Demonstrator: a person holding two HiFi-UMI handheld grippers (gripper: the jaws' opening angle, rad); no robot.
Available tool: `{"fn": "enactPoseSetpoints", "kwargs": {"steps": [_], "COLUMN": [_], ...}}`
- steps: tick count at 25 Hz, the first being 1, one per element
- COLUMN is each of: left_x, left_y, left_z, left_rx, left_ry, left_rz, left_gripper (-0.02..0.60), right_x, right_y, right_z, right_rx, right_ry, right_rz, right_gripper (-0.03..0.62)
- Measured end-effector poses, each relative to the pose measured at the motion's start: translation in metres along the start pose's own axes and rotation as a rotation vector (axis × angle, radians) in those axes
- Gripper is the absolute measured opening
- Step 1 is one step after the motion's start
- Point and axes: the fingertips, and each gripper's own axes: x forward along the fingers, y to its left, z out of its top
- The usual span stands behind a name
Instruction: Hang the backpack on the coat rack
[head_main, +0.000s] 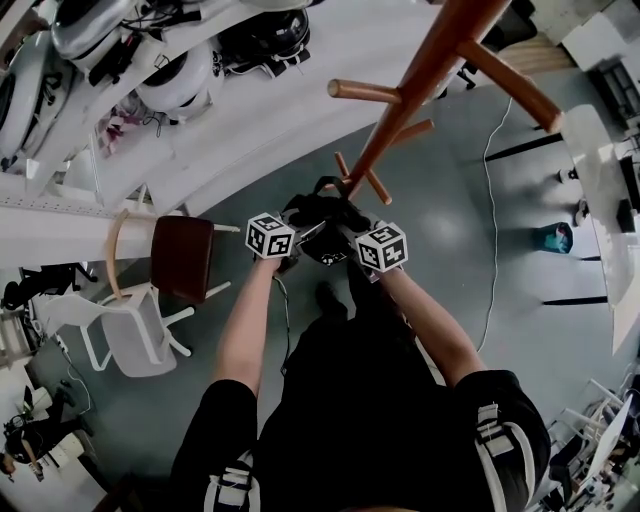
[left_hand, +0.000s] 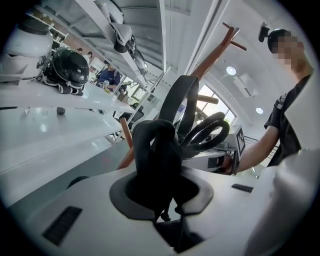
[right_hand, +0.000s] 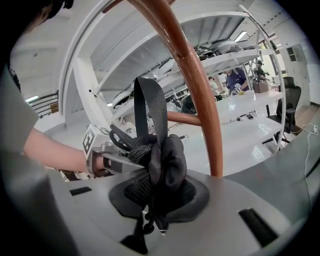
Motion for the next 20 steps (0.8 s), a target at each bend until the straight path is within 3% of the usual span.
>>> {"fn": "enactPoseSetpoints", "kwargs": {"steps": [11,20], "left_x": [0.021,0.046], "left_y": [0.019,0.031], "left_z": [-0.004,-0.005], "left_rx": [-0.076,-0.039], "left_ry": [0.039,0.123], "left_rz": [-0.057,-0.030], "left_gripper": [0.091,0.092], "right_x": [0.007,0.007], "right_y": [-0.023,-0.049], "right_z": [-0.009,-0.018], "right_rx": [0.051,0.123], "right_ry": [0.009,0.015], "right_rz": [-0.033,-0.072], "right_gripper": [0.083,0.083]}}
